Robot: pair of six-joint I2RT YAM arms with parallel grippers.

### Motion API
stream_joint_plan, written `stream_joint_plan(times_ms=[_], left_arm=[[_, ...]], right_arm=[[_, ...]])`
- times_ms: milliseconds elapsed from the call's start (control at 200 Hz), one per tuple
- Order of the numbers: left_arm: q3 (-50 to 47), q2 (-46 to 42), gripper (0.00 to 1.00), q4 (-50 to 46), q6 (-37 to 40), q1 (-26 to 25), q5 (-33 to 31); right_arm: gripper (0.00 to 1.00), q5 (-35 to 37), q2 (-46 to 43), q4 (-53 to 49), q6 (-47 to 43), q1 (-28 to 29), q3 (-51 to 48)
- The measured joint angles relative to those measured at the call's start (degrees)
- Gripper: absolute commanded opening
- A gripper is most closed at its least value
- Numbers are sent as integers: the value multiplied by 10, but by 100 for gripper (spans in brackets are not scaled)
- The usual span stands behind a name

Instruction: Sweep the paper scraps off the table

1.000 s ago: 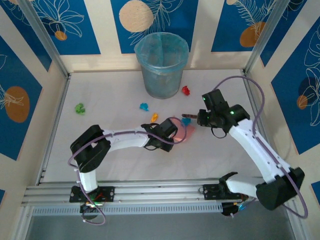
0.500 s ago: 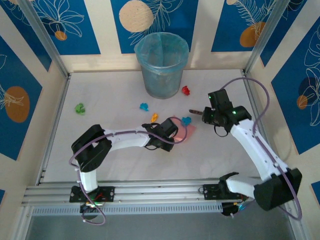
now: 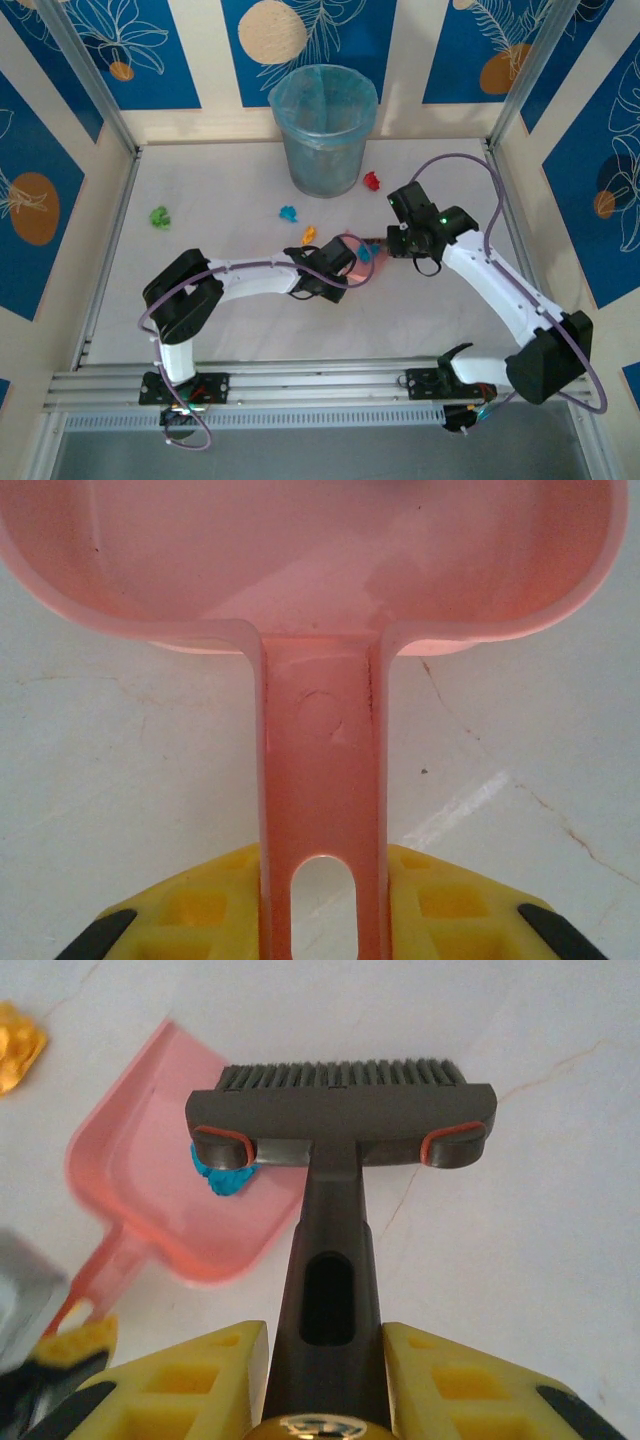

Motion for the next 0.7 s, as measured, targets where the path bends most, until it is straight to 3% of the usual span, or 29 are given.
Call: stream_joint_plan(times_ms=[315, 540, 700], left_arm=[[1, 2, 0, -2, 0, 0, 0], [2, 3, 0, -2, 0, 0, 0], [2, 3, 0, -2, 0, 0, 0]], right_arm=[[0, -25, -89, -53, 19, -3, 23], [0, -43, -73, 49, 44, -109, 38], [0, -62, 12, 144, 76, -199, 57]])
